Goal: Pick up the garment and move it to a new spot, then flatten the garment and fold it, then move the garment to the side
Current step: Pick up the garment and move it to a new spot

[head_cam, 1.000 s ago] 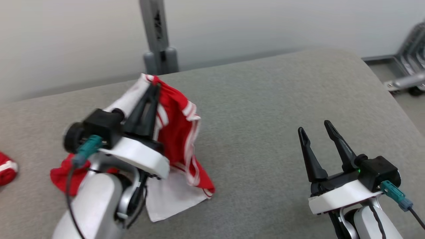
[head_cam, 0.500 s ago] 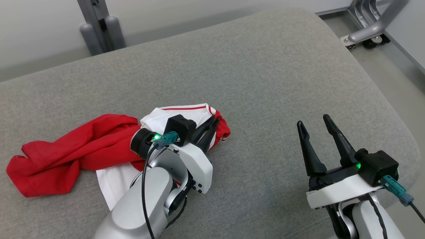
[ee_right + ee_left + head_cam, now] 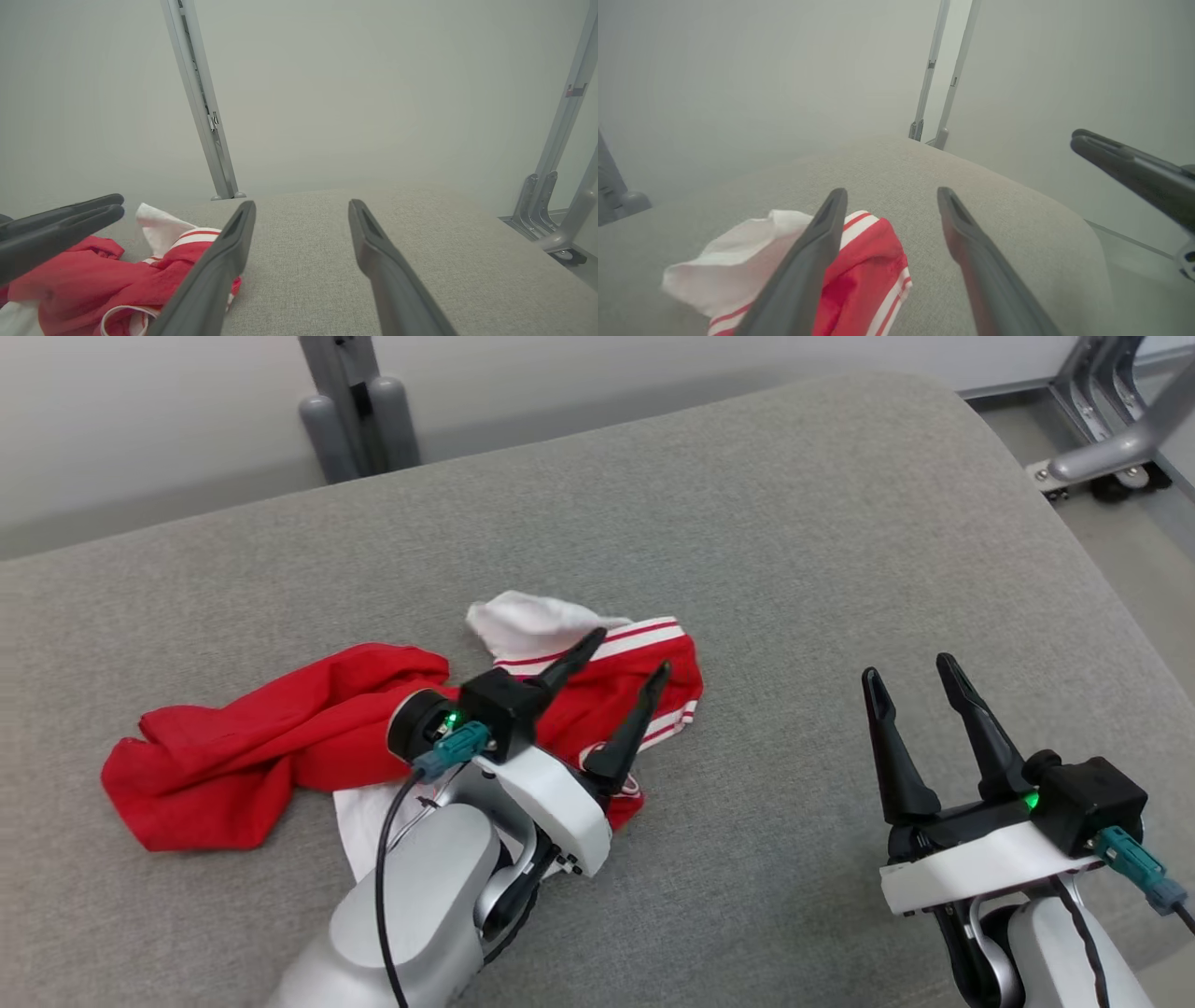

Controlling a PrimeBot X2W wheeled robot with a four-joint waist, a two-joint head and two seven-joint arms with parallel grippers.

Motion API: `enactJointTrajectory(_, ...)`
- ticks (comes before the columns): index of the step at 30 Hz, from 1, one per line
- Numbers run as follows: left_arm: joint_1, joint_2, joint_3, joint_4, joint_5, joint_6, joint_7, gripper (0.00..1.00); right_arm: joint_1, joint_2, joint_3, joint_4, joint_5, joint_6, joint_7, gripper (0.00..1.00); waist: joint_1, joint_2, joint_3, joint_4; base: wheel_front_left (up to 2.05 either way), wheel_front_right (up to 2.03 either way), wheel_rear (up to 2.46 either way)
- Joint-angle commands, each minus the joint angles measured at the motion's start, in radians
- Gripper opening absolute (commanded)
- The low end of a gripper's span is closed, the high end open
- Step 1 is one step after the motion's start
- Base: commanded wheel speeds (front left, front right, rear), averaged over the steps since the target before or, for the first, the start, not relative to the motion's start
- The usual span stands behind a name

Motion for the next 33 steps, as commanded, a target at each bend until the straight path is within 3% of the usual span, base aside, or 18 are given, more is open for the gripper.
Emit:
enactJointTrajectory(1,0.022,0.019,0.038,-0.021,-0.007,0.031,-0.021,1.00,0.012,-0.003,-0.011,-0.001,-0.008,0.000,-0.007,1.00,0.0000,-0.0001,-0.029,0.054,0.00,0.00,0.00)
enactJointTrajectory(9,0.133,0.128,0.235,-0.173,-0.004,0.145,-0.036,1.00,0.035,-0.005,-0.026,0.006,-0.027,0.000,-0.006,1.00,0.0000,-0.0001,-0.078,0.142,0.00,0.00,0.00)
enactJointTrajectory(16,0.275,0.227,0.397,-0.278,-0.010,0.200,-0.035,1.00,0.054,-0.011,-0.029,0.016,-0.036,0.000,-0.006,1.00,0.0000,-0.0001,-0.121,0.190,0.00,0.00,0.00)
enactJointTrajectory(23,0.407,0.286,0.497,-0.360,-0.002,0.225,-0.035,1.00,0.077,-0.025,-0.027,0.032,-0.042,0.000,-0.004,1.00,0.0000,-0.0001,-0.160,0.219,0.00,0.00,0.00)
enactJointTrajectory(33,0.542,0.311,0.508,-0.443,0.007,0.210,-0.036,1.00,0.125,-0.040,-0.028,0.039,-0.049,0.000,0.026,1.00,0.0000,-0.0001,-0.225,0.239,0.00,0.00,0.00)
